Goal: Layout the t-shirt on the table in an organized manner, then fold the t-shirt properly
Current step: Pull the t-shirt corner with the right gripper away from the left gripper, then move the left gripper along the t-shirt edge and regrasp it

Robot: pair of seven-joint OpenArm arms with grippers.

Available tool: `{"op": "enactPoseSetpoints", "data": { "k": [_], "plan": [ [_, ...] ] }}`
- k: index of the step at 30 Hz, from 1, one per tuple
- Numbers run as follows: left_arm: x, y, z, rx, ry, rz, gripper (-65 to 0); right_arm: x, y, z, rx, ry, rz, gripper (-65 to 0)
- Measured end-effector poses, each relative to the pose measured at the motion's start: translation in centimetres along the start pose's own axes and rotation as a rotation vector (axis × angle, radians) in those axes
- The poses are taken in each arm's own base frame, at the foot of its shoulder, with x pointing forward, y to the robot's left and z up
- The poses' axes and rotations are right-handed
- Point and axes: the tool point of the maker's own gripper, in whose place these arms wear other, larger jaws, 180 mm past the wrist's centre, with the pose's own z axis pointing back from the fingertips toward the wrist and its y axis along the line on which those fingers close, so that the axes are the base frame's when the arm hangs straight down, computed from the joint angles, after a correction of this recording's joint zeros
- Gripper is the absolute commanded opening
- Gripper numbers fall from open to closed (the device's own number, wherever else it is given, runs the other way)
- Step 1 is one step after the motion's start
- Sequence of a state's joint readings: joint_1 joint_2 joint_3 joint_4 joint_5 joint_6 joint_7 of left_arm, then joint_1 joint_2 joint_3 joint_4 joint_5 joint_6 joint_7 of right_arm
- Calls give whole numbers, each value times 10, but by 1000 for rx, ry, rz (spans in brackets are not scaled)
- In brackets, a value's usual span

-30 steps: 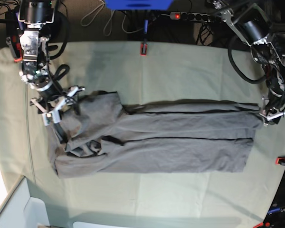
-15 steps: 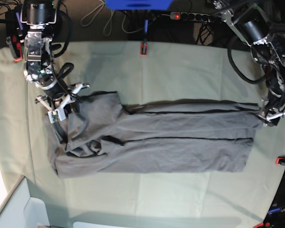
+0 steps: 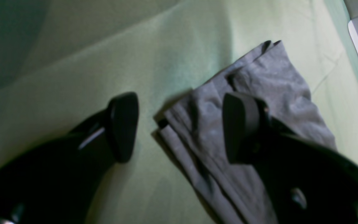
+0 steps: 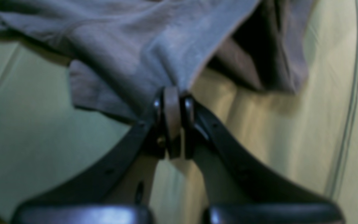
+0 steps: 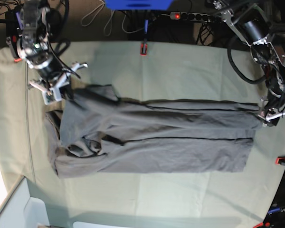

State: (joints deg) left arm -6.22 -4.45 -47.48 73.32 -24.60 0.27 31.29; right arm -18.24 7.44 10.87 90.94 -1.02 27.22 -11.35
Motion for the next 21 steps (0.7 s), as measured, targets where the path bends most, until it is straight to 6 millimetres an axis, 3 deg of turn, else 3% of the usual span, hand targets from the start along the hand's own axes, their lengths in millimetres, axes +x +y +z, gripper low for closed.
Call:
{"op": "enactPoseSetpoints", "data": {
  "k": [10,13,17,21],
  "plan": [
    [-8,3,1,2,13,-7,-237,-42,-7,53,-89,80,-65,-650],
    [-11,4,-1,4,20,-1,-237,-53,-2,59,-82,105,-76,-650],
    [-38,11,-8,26,98,15,-238,-59,5,65,-78,105,-92,-650],
    [-48,-1,-14,7,127,-15,-240,-59,6,67,-76,94,-95,-650]
  ]
}}
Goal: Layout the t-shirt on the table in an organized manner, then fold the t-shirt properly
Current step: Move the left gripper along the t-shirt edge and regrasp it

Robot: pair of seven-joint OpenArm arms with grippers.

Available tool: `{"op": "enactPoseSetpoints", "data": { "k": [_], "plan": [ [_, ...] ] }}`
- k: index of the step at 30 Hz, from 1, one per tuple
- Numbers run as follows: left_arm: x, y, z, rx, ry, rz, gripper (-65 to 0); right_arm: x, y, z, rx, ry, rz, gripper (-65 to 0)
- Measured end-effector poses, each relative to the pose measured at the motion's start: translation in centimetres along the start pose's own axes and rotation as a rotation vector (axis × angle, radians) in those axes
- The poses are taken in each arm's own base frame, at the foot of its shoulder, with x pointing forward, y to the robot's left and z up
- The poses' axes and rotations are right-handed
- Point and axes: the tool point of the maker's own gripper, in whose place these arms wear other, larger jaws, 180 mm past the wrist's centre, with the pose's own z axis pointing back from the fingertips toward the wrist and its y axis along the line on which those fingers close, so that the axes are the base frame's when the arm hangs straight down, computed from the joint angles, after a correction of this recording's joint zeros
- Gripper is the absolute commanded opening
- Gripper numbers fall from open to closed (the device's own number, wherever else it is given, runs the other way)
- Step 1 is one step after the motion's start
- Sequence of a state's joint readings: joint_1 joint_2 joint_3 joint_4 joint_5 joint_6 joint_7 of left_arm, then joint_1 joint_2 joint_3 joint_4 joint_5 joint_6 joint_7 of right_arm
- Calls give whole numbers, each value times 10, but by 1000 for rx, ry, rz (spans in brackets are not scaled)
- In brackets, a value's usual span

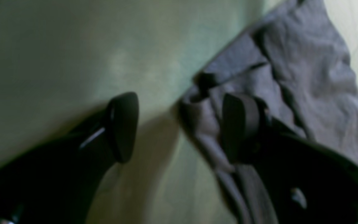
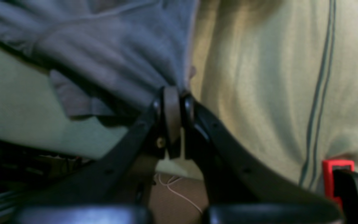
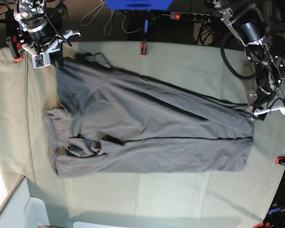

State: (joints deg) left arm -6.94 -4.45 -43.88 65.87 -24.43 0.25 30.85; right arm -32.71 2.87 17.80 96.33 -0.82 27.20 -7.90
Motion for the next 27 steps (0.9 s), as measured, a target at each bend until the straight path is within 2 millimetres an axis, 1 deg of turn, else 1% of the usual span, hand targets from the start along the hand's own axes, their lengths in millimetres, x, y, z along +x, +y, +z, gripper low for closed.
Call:
{"op": "enactPoseSetpoints", "data": {
  "k": [4,10,12,14,17,21,24,25,27],
  "plan": [
    [1,-18,-1,-38,-5,-6,-241,0,0,0,-1,1,-1,-650],
    [12,-29,-4,-55,-25,1,-242,1,0,0,-1,-1,-1,-650],
    [12,-39,-6,-70,-21,-28,-242,0,0,-1,-1,3,-1,-650],
    [8,-52,-7,-96,-11,-54,-242,-1,1,-1,-1,4,-5,-650],
    [1,-63,-7,-116,2,-62,-242,-1,5,-2,1,0,-21,-650],
    [-10,-63,-6,-115,17,-46,-242,3,3,-4,-2,-7,-19,-650],
    [-29,-64,-4,-121,50,-42,-242,7,3,-7,-2,-17,-19,-650],
    [-35,-63,-3,-120,62,-42,-242,7,3,-6,-2,-17,-19,-650],
    [-39,-57,-3,-109,72,-43,-242,6,3,-6,-2,-15,-19,-650]
  ]
}}
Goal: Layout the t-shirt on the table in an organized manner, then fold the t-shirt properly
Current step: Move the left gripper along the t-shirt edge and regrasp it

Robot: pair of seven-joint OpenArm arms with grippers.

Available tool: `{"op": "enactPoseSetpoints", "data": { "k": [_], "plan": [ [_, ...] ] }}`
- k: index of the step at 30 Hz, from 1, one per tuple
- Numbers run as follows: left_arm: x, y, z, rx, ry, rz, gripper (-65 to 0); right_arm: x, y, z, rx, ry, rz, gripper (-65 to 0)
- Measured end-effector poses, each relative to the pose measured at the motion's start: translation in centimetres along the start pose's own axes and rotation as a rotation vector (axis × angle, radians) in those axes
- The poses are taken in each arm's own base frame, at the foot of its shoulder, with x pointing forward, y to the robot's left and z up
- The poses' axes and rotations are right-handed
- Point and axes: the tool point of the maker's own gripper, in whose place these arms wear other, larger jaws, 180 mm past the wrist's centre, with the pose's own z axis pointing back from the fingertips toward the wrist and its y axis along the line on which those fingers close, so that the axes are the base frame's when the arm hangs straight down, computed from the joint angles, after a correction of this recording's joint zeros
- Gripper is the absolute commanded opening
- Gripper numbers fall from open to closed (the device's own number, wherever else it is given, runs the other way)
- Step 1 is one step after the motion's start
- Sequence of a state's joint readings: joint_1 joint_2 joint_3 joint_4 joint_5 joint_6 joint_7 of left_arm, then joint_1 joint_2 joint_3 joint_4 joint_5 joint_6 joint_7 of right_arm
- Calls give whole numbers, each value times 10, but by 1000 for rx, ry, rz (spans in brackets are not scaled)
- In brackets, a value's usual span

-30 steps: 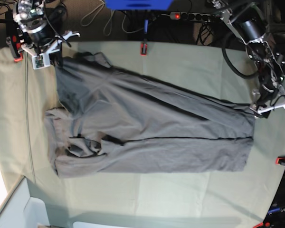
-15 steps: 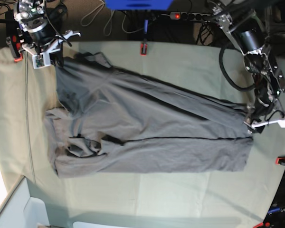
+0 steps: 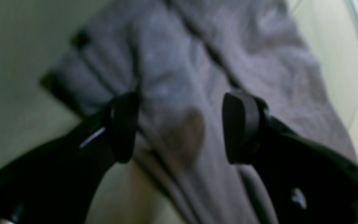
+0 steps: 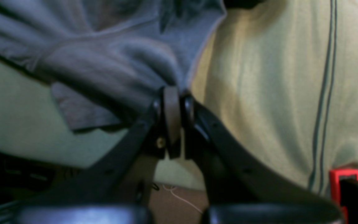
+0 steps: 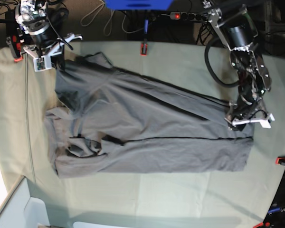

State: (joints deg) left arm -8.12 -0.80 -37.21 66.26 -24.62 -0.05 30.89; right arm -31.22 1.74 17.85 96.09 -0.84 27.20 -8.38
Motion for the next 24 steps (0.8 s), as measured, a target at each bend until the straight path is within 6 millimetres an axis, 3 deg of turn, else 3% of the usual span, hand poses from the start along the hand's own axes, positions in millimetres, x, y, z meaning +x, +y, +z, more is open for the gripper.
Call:
{"op": "enactPoseSetpoints", "data": {
  "k": [14,20,24],
  "plan": [
    [4,7,-1,17,-6,0,-242,2,-1,-6,-1,-4,-3,-650],
    [17,25,2,30,-38,91,-242,2,-1,-6,-1,-4,-3,-650],
    [13,27,-3,21,-14,111,-242,1,-1,-6,-1,-3,-3,-650]
  ]
}}
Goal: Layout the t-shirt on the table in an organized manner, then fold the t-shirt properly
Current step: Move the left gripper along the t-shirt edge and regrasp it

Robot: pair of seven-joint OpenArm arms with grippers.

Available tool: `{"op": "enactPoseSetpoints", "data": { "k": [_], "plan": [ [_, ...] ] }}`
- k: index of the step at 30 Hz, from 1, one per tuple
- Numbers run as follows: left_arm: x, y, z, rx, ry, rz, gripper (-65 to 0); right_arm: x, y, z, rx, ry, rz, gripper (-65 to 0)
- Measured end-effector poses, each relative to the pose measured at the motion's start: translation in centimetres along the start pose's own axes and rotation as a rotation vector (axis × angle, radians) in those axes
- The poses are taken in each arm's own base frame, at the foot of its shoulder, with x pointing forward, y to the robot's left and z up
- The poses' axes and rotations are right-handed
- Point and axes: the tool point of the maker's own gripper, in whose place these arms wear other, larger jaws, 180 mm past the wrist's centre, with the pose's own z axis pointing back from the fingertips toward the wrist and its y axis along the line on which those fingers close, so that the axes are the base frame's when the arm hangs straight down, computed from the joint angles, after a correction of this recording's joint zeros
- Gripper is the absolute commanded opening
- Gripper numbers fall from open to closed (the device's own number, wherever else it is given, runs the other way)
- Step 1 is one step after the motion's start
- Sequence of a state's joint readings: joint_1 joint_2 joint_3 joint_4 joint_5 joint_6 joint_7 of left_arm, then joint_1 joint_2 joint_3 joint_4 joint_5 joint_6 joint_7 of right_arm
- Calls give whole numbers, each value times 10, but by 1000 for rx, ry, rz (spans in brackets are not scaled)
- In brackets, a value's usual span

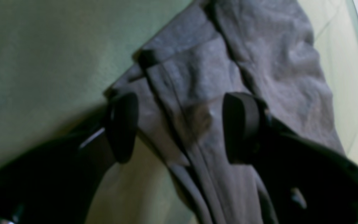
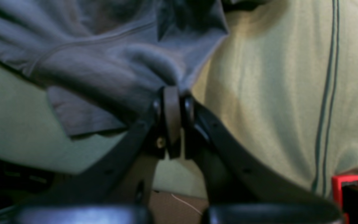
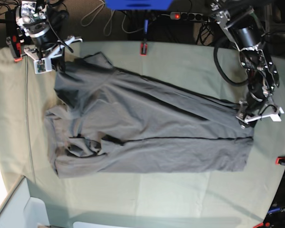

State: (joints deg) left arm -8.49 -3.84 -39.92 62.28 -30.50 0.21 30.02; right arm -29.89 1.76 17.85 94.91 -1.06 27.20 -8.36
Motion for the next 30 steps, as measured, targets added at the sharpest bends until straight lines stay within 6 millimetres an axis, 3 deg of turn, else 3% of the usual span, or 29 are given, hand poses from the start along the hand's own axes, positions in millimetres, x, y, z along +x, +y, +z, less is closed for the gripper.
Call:
{"op": "enactPoseSetpoints", "data": {
  "k": [9,18,25,30],
  "plan": [
    [-6,-3,-1,-17,14,38,-242,1,-1,0,0,-1,2,-650],
    [12,-24,-7,-54,-13,50,-242,1,-1,-1,0,-1,3,-650],
    [2,-23,-14,-44,20,69,-247,1,-1,0,0,-1,2,-650],
    [4,-23,-14,-45,15,70,-371,1,-1,-1,0,-1,2,-650]
  ]
}}
